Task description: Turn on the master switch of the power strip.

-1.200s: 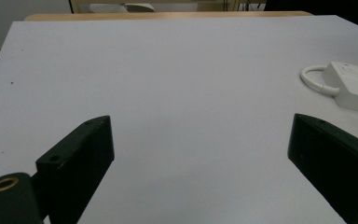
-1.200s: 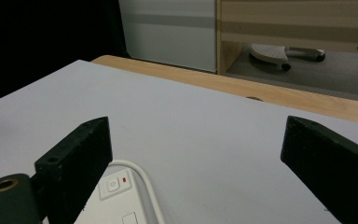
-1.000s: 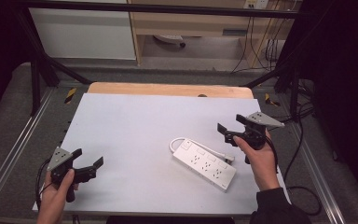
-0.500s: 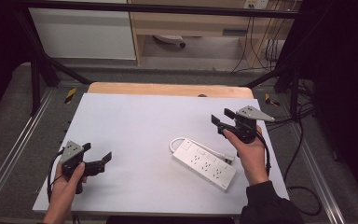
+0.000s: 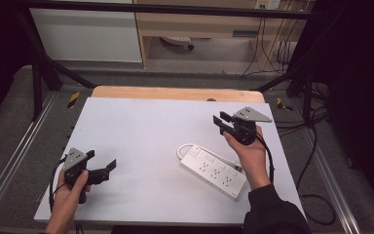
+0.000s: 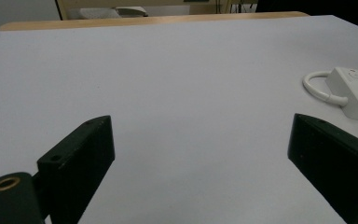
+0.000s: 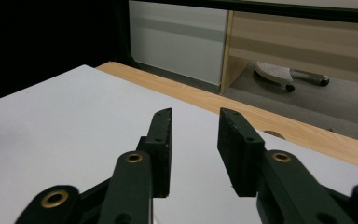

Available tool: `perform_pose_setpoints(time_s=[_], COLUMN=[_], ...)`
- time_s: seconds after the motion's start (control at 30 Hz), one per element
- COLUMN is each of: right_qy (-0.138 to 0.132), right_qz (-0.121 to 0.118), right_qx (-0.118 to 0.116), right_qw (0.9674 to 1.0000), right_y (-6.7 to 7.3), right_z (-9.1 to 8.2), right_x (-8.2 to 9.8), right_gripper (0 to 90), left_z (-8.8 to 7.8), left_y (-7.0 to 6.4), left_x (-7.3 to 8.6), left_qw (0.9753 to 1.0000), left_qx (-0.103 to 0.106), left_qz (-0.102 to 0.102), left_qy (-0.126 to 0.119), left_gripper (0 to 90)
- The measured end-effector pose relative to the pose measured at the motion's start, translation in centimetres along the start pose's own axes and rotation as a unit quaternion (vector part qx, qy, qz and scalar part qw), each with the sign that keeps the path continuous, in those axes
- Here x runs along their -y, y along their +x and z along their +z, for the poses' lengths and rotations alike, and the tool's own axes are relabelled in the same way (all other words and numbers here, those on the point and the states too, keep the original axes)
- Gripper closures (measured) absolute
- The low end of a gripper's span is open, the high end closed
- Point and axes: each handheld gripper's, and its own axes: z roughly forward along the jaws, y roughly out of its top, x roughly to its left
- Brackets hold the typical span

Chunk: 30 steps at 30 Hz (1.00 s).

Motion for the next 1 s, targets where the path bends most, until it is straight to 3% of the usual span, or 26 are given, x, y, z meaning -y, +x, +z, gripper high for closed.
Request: perform_pose_setpoints(time_s=[0.17, 0.5, 0.87, 1.0], right_qy=[0.004, 0.02, 0.043, 0.057], right_qz=[-0.017, -0.023, -0.029, -0.016], right_qx=[-0.018, -0.037, -0.052, -0.053], right_qw=[0.9997, 0.9988, 0.9973, 0.9968], right_y=[1.3, 2.7, 3.3, 3.3], right_z=[1.2, 2.5, 3.1, 3.3], right_x=[0.2, 1.4, 2.2, 2.8], right_gripper=[76.1, 82.4, 88.7, 90.0], left_z=[0.0, -0.1, -0.1, -0.1], left_y=[-0.2, -0.3, -0.3, -0.4], left_x=[0.0, 0.1, 0.2, 0.2], left_qw=[1.0, 0.9999, 0.9999, 0.9998], left_qx=[0.0, 0.002, 0.001, -0.001], left_qz=[0.005, 0.01, 0.012, 0.015], left_qy=[0.002, 0.006, 0.011, 0.012], left_gripper=[7.1, 7.1, 7.2, 7.2])
